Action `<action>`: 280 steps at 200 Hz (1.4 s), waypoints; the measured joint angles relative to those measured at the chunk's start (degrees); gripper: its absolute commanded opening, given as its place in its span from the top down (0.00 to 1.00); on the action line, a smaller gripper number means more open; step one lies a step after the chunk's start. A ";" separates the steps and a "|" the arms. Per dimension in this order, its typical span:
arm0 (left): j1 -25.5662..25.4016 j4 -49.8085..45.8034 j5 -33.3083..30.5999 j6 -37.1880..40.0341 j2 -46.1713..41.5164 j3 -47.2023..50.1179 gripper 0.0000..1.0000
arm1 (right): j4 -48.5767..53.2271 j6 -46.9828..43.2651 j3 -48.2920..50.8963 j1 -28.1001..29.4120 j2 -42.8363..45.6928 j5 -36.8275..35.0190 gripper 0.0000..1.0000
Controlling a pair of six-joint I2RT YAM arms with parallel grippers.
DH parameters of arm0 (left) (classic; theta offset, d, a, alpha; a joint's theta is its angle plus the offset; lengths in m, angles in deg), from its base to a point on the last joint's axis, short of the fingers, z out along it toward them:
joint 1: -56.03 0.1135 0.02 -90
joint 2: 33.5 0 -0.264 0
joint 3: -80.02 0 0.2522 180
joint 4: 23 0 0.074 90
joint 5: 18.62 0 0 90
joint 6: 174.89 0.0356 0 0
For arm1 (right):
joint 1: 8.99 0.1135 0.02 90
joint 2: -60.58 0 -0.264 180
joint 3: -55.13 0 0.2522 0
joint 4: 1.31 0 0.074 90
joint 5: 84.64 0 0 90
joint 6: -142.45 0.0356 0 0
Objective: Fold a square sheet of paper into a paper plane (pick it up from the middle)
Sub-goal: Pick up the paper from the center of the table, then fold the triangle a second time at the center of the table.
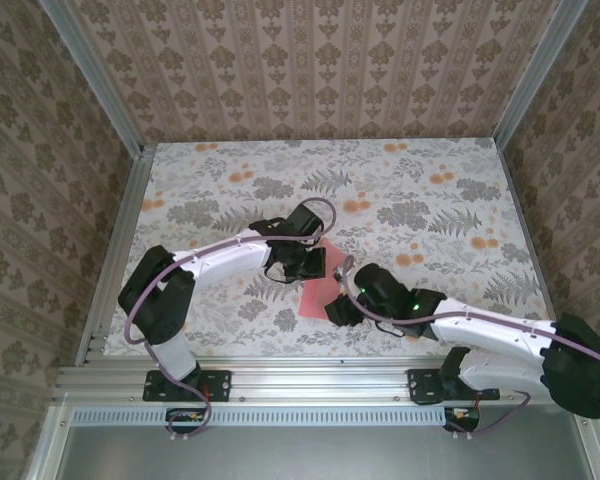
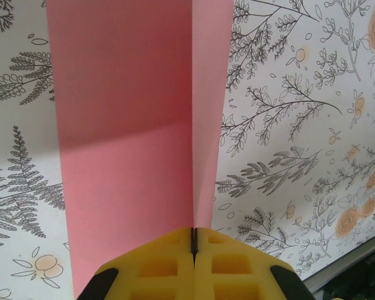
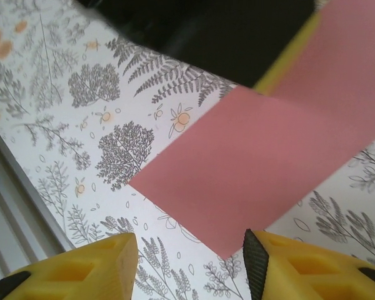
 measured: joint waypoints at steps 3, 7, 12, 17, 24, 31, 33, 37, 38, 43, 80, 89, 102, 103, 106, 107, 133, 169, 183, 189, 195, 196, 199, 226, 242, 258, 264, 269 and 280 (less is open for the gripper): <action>0.00 0.02 0.00 -0.02 0.00 -0.02 0.95 | -0.48 -0.22 0.00 0.55 -0.44 -0.59 0.48; 0.00 0.09 0.00 -0.02 0.00 0.00 0.95 | -1.05 -0.52 0.00 1.27 -1.27 -1.42 0.47; 0.00 0.20 0.00 -0.04 0.00 0.00 0.96 | -1.77 -1.01 -0.04 2.05 -2.14 -2.36 0.47; 0.00 0.22 0.00 -0.04 0.00 0.00 0.95 | -2.56 -1.57 -0.04 2.93 -3.13 -3.39 0.47; 0.00 0.22 0.00 -0.07 0.00 0.00 0.95 | -3.61 -2.19 -0.07 3.96 -4.39 -4.66 0.46; 0.00 0.24 0.00 -0.07 0.00 0.00 0.95 | -4.50 -2.95 -0.13 4.96 -5.68 -5.99 0.46; 0.00 0.22 0.02 -0.09 0.00 0.00 0.95 | -4.79 -3.13 -0.17 5.29 -6.10 -6.32 0.46; 0.00 0.22 0.00 -0.11 0.00 0.00 0.95 | -5.14 -3.45 -0.24 5.70 -6.69 -7.02 0.46; 0.00 0.22 0.00 -0.13 0.00 0.00 0.95 | -5.29 -3.56 -0.28 5.88 -6.93 -7.23 0.46; 0.00 0.22 0.02 -0.22 0.00 0.00 0.95 | -5.57 -4.09 -0.48 6.43 -7.67 -7.93 0.46; 0.33 0.20 -0.02 -0.46 0.00 -0.02 0.95 | -9.05 -7.06 -2.36 9.27 -13.27 -13.33 0.45; 0.33 0.24 -0.02 -0.63 0.00 -0.02 0.95 | -9.68 -7.56 -2.73 9.66 -14.01 -14.60 0.45; 0.33 0.22 -0.02 -0.66 0.00 -0.02 0.95 | -10.16 -8.11 -2.97 10.12 -14.36 -16.44 0.46; 0.33 0.22 -0.02 -0.66 0.00 0.00 0.95 | -10.21 -8.13 -2.97 10.16 -14.36 -16.61 0.47; 0.33 0.22 -0.02 -0.68 0.00 -0.02 0.95 | -10.34 -8.24 -2.97 10.21 -14.38 -16.92 0.47; 0.33 0.22 -0.02 -0.68 0.00 0.00 0.95 | -10.38 -8.37 -2.97 10.25 -14.40 -17.09 0.48; 0.33 0.24 -0.04 -0.83 0.00 -0.02 0.95 | -11.19 -9.25 -3.17 10.67 -15.47 -19.26 0.57; 0.33 0.59 -0.07 -1.09 0.00 -0.02 0.95 | -11.39 -9.35 -3.06 10.73 -15.32 -20.37 0.71; 0.33 0.66 -0.15 -1.11 0.00 -0.02 0.94 | -11.39 -9.14 -2.73 10.73 -14.64 -20.63 0.77; 0.33 0.66 -0.24 -1.14 0.00 -0.02 0.94 | -11.41 -9.09 -2.54 10.73 -14.21 -20.74 0.79; 0.33 0.66 -0.26 -1.09 0.00 -0.02 0.93 | -11.41 -8.96 -2.32 10.71 -13.79 -20.85 0.81; 0.33 0.63 -0.26 -1.11 0.00 -0.02 0.93 | -11.43 -8.90 -2.27 10.71 -13.73 -20.85 0.82; 0.33 0.63 -0.28 -1.09 0.00 -0.02 0.93 | -11.41 -8.90 -2.19 10.71 -13.51 -20.87 0.83; 0.33 0.59 -0.63 -1.09 0.00 -0.02 0.91 | -11.41 -8.22 -1.79 10.38 -12.41 -20.83 0.94; 0.33 0.57 -0.92 -1.14 0.00 -0.02 0.87 | -11.54 -7.45 -1.49 9.73 -12.04 -20.50 0.97; 0.33 0.57 -1.31 -1.14 0.00 -0.02 0.82 | -11.89 -6.91 -0.87 8.90 -11.54 -19.56 0.98; 0.33 0.57 -1.51 -1.29 -0.02 -0.02 0.81 | -12.26 -6.62 -0.61 8.57 -11.37 -19.04 0.99; 0.33 0.57 -1.64 -1.31 -0.11 0.00 0.81 | -12.57 -6.32 -0.37 8.28 -11.23 -18.58 0.99; 0.35 0.55 -2.19 -1.27 -0.48 0.17 0.72 | -12.94 -5.84 0.04 7.63 -10.82 -17.35 0.99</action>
